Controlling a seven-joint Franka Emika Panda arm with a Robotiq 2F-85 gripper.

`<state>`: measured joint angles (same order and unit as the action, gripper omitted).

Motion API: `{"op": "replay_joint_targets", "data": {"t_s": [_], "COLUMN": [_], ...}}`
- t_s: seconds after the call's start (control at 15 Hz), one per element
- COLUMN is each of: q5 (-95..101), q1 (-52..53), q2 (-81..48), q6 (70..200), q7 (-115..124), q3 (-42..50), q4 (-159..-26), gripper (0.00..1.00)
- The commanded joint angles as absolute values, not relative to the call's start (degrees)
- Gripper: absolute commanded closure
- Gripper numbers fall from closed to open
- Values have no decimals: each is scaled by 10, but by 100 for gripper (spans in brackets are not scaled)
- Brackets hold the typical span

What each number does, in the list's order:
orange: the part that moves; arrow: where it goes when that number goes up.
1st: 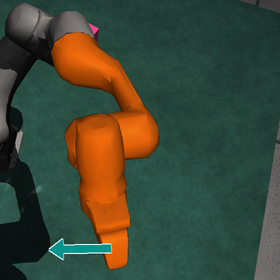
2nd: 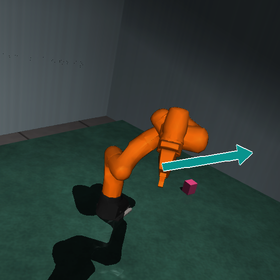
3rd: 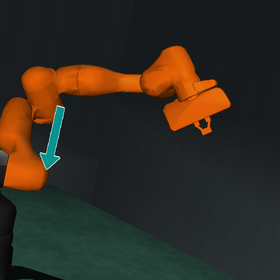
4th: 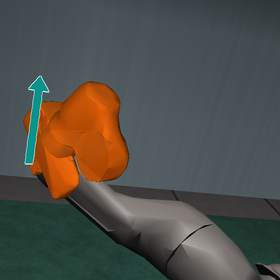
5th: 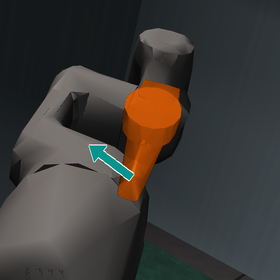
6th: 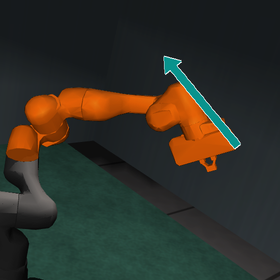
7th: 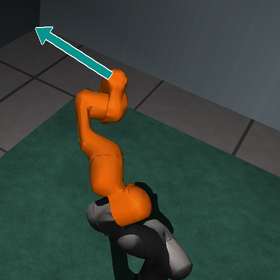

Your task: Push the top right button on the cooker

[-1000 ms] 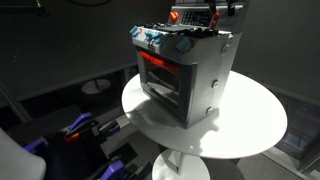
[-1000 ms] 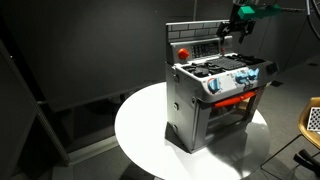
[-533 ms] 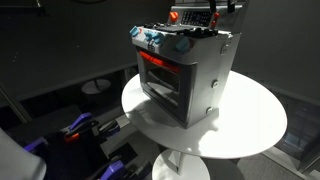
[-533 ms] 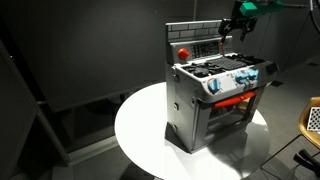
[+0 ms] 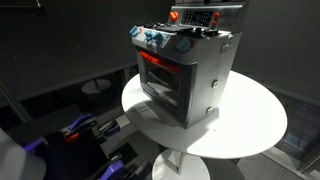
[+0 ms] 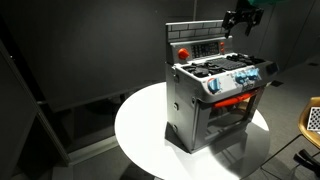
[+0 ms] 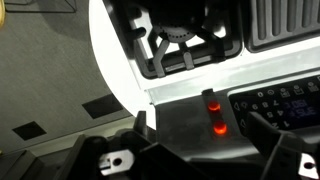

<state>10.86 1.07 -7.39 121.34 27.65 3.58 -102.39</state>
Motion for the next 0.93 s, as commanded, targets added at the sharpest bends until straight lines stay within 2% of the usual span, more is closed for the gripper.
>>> {"op": "replay_joint_targets", "data": {"t_s": [0.0,0.87], "q5": [107,123], "q1": [8,5], "q2": [-48,-88], "q6": [1185,1188], "q7": [273,289], "q3": [34,41], "q4": [-1038,-1012], "gripper": [0,0]}}
